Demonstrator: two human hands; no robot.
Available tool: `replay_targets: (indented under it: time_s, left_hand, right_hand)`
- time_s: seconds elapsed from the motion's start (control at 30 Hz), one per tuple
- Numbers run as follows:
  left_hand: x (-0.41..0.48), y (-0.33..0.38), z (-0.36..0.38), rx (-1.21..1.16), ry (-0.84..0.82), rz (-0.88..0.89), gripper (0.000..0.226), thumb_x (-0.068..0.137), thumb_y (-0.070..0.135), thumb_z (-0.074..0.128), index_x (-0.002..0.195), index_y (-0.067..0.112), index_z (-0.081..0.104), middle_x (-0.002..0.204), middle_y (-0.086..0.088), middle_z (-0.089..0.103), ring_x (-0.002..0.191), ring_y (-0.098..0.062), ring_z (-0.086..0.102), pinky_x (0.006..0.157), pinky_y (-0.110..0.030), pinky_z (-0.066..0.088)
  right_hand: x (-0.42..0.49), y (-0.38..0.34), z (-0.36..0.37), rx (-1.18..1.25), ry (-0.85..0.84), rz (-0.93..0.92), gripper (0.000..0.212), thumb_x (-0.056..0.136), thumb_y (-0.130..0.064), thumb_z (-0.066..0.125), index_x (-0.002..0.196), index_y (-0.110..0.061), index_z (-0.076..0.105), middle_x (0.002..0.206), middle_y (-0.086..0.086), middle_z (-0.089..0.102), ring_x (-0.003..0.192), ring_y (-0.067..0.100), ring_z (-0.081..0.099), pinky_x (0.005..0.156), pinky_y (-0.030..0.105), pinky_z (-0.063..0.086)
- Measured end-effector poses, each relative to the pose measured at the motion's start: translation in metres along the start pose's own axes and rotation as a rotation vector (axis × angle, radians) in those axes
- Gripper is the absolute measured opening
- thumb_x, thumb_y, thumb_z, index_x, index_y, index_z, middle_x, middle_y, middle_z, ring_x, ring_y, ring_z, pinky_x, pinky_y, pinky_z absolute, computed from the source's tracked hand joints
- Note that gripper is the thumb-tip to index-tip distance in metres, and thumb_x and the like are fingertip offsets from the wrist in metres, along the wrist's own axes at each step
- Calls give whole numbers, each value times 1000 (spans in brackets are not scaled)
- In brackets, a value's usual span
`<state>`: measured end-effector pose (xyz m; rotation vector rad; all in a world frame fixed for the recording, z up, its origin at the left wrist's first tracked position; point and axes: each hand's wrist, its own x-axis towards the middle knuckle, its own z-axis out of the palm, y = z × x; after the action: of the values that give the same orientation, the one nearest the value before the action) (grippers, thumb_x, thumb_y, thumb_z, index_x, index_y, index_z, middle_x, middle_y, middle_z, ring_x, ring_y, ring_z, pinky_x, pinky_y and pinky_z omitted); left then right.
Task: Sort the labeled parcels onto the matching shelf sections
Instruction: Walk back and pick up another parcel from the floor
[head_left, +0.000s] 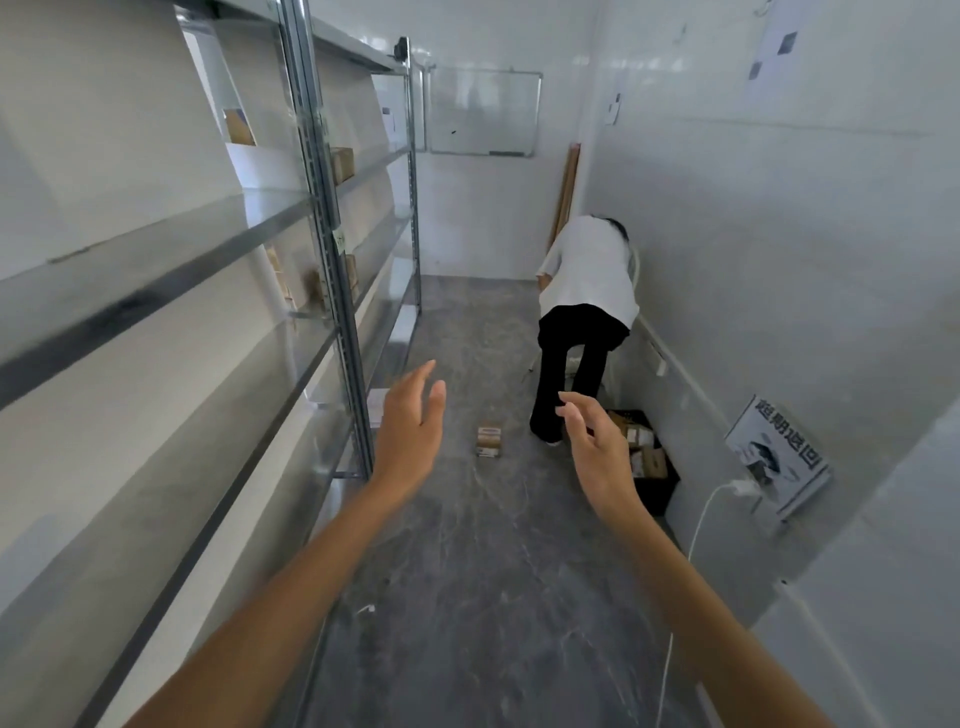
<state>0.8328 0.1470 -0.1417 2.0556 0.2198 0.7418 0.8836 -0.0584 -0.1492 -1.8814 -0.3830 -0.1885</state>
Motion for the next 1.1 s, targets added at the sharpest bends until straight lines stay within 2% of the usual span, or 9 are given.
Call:
replay_targets:
  time_s: [0.17,0.3,0.37,0.5,0.67,1.0,1.1]
  left_hand:
    - [38,-10,38,27,-44,-14,50,99,39,31,145,19,31,153,-1,32,144,-14,22,119,-39,20]
    - [74,-18,76,24,-76,-37,52,99,41,30,145,20,30,154,-2,31,144,-15,21,119,-42,20]
    - [91,-21,93,27,-87,-51,52,98,42,30,146,20,30,153,-3,32,144,-16,23,118,-43,22]
    - [124,-24,121,39,-73,-72,51,99,41,31,145,20,30,153,-4,33,143,-18,25,117,-44,24]
    - [159,-40,149,45,-58,-101,53,98,45,30,145,20,30,152,-4,35,141,-18,28,116,-46,26]
    - [232,-70,187,23,-83,-131,51,98,43,31,144,20,32,151,-4,36,142,-18,28,116,-46,27]
    - [262,-79,198,0,-98,-129,51,98,43,31,144,20,32,152,-4,34,142,-18,27,116,-46,25]
  right_hand:
    - [44,26,-7,9,31,26,37,99,-35,38,130,-21,52,128,-3,60,120,9,53,100,26,41]
    - [85,50,-16,17,39,28,38,100,-34,37,133,-19,50,132,-2,58,124,11,51,106,30,40]
    - [108,63,-23,7,30,27,38,100,-33,37,133,-19,50,132,-1,58,124,12,51,103,28,41]
    - [151,84,-38,-58,8,23,36,100,-30,35,129,-18,53,126,-1,61,115,11,54,80,6,38]
    - [192,106,-44,-60,-6,35,33,100,-28,36,125,-19,56,119,-4,61,110,10,54,73,-5,36]
    - [267,136,-11,-81,-51,50,29,100,-28,38,118,-21,59,114,-3,65,107,10,57,76,7,40]
    - [295,141,0,-106,-37,43,29,100,-27,39,119,-18,60,114,-3,65,105,8,56,76,4,39]
